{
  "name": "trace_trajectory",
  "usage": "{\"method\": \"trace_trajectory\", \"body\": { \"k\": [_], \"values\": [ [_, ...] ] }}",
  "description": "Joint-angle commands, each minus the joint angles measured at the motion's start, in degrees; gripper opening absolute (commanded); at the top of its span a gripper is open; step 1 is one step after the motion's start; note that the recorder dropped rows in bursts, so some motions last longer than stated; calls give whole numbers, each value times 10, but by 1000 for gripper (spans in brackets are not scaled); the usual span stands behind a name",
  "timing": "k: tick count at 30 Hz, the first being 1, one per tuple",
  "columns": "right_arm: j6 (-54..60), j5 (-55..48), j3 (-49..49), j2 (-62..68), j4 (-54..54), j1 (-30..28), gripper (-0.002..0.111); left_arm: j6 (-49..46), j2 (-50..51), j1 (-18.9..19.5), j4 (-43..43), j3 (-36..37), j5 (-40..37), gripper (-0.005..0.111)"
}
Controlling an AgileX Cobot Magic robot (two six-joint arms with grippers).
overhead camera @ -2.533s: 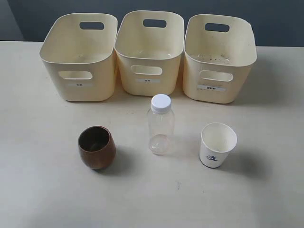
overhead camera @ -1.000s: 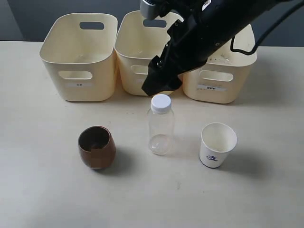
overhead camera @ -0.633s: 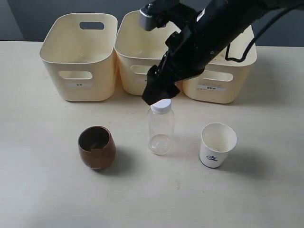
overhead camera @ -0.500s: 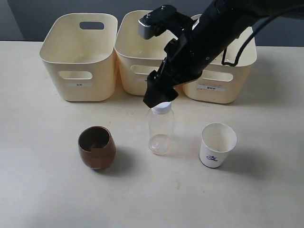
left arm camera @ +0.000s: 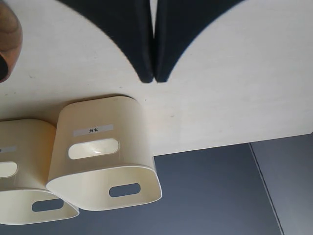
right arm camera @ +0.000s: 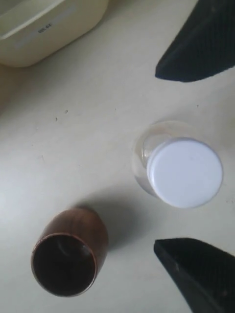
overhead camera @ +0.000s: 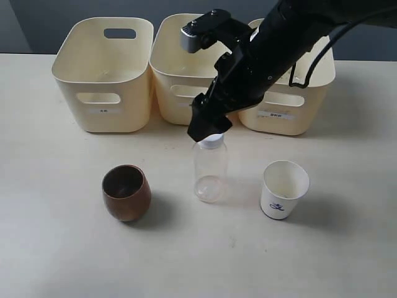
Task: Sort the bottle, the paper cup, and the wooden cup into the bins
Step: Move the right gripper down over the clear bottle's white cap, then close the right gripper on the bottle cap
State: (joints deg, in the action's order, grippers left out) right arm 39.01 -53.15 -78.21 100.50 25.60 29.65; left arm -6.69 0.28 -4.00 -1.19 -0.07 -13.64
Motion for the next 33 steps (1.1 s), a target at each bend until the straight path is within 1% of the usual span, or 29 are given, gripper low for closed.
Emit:
{"method": "trace_trajectory", "body": {
  "k": [1,10,17,21,24,25,27,28,30,33],
  "values": [
    [-2,-3,-3,3,4,1,81,1,-3,-2,1,1,0,0],
    [-2,12,2,28,4,1,81,1,-3,-2,1,1,0,0],
    [-2,2,2,30,0,1,81,1,-3,-2,1,1,0,0],
    [-2,-3,2,30,0,1,77,1,-3,-2,1,1,0,0],
    [-3,-11,2,30,0,1,65,1,-3,-2,1,1,0,0],
    [-3,-12,2,30,0,1,60,1,-3,-2,1,1,0,0],
    [-3,-17,2,30,0,1,52,1,-3,-2,1,1,0,0],
    [-3,-17,2,30,0,1,46,1,-3,-2,1,1,0,0],
    [-3,-20,2,30,0,1,37,1,-3,-2,1,1,0,0],
    [0,-24,2,30,0,1,18,1,-3,-2,1,1,0,0]
  ]
}}
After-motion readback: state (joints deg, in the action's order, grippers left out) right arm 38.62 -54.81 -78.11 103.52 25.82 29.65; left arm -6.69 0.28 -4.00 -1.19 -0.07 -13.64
